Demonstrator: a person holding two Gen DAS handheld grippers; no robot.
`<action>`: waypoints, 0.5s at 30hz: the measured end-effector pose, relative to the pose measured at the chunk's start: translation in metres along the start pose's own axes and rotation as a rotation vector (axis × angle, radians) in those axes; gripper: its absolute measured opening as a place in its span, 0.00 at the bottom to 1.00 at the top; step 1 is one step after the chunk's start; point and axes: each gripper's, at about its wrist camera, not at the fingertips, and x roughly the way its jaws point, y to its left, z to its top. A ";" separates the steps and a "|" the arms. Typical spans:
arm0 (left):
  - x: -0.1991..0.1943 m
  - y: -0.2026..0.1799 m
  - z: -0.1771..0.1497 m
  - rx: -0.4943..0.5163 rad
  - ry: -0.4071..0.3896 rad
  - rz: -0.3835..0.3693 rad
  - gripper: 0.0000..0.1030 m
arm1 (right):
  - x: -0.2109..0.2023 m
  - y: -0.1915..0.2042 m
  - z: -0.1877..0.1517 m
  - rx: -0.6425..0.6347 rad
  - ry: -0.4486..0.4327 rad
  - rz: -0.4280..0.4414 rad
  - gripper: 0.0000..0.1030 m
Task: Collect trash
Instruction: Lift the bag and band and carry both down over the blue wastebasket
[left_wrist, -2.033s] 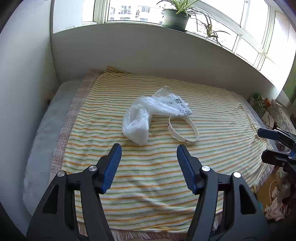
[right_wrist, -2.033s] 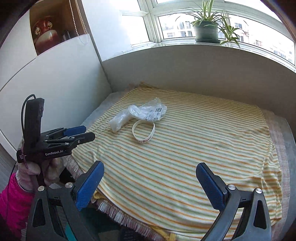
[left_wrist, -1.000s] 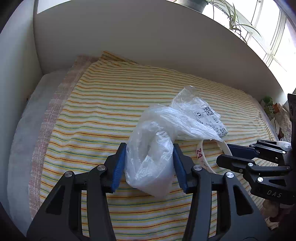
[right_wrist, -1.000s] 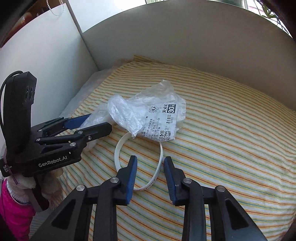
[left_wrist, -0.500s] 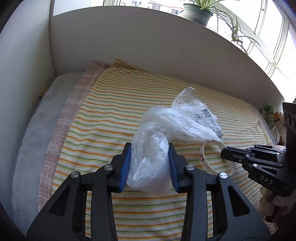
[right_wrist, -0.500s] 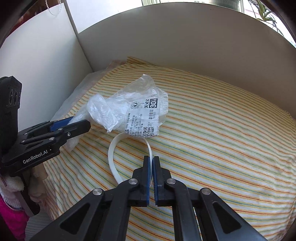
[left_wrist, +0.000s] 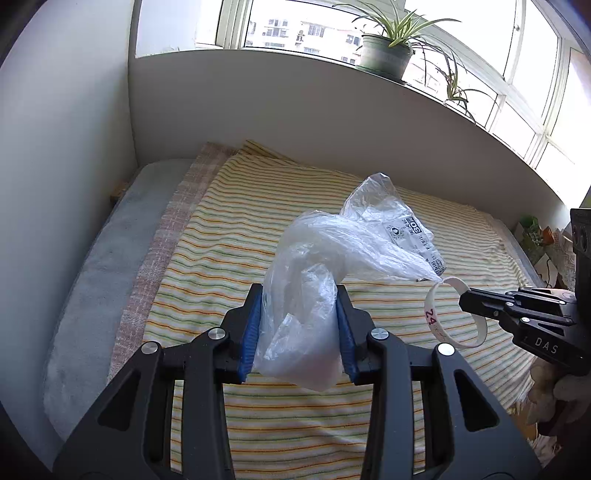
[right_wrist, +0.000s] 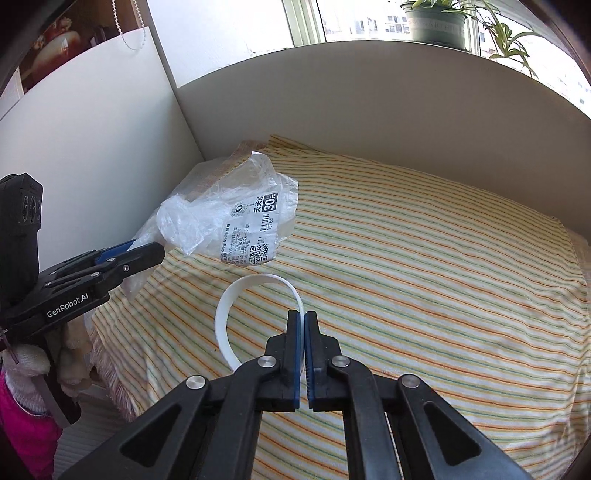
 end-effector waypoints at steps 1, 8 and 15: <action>-0.006 -0.002 -0.002 0.004 -0.005 0.002 0.36 | -0.007 0.001 -0.004 -0.004 -0.007 0.001 0.00; -0.044 -0.015 -0.021 0.009 -0.043 -0.006 0.36 | -0.044 0.008 -0.027 -0.020 -0.043 0.013 0.00; -0.074 -0.032 -0.048 0.024 -0.061 -0.018 0.36 | -0.078 0.010 -0.056 -0.008 -0.072 0.047 0.00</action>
